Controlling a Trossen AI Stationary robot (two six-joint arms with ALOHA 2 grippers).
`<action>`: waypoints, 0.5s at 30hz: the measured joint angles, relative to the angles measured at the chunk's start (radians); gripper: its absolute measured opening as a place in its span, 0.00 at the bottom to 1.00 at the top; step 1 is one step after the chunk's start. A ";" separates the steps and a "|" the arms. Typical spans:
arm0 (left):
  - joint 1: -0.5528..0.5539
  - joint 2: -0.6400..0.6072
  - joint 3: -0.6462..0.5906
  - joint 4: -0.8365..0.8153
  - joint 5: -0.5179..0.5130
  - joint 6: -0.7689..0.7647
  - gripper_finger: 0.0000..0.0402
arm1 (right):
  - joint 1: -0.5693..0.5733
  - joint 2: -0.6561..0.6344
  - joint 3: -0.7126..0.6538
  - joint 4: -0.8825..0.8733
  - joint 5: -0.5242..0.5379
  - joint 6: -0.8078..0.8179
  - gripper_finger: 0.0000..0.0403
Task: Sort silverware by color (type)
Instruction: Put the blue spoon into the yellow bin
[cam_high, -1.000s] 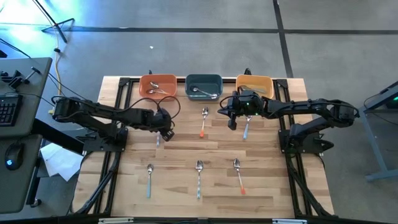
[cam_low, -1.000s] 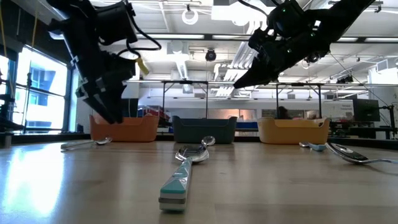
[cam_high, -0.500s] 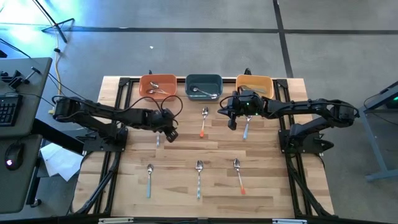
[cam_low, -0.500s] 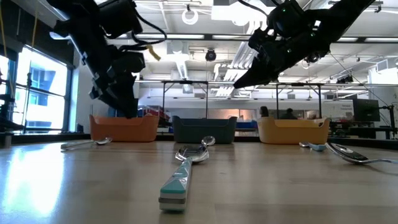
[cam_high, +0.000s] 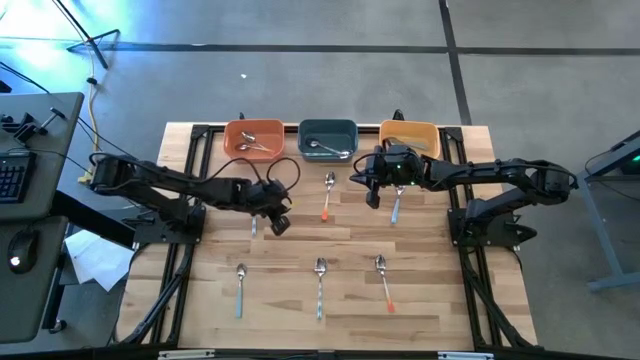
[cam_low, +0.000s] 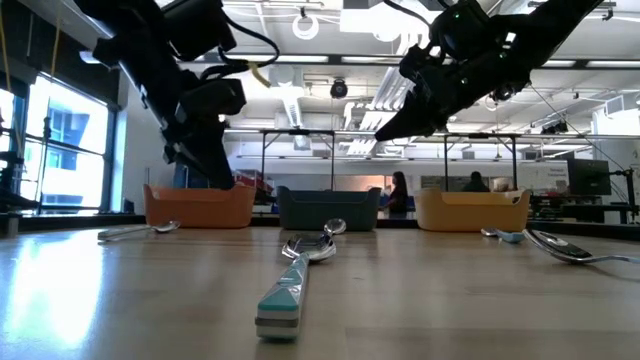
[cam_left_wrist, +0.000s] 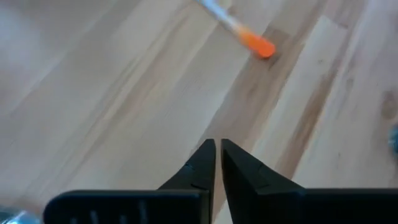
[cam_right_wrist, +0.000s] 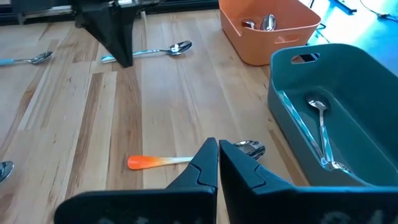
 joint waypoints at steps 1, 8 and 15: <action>0.000 0.008 0.000 0.012 0.003 0.007 0.03 | 0.000 0.000 0.000 -0.001 0.000 0.000 0.00; 0.000 0.055 0.000 0.083 0.058 0.031 0.13 | 0.000 0.000 0.000 -0.010 0.000 0.012 0.00; 0.000 0.056 0.000 0.100 0.074 -0.002 0.30 | 0.004 0.000 0.000 -0.010 0.001 0.015 0.00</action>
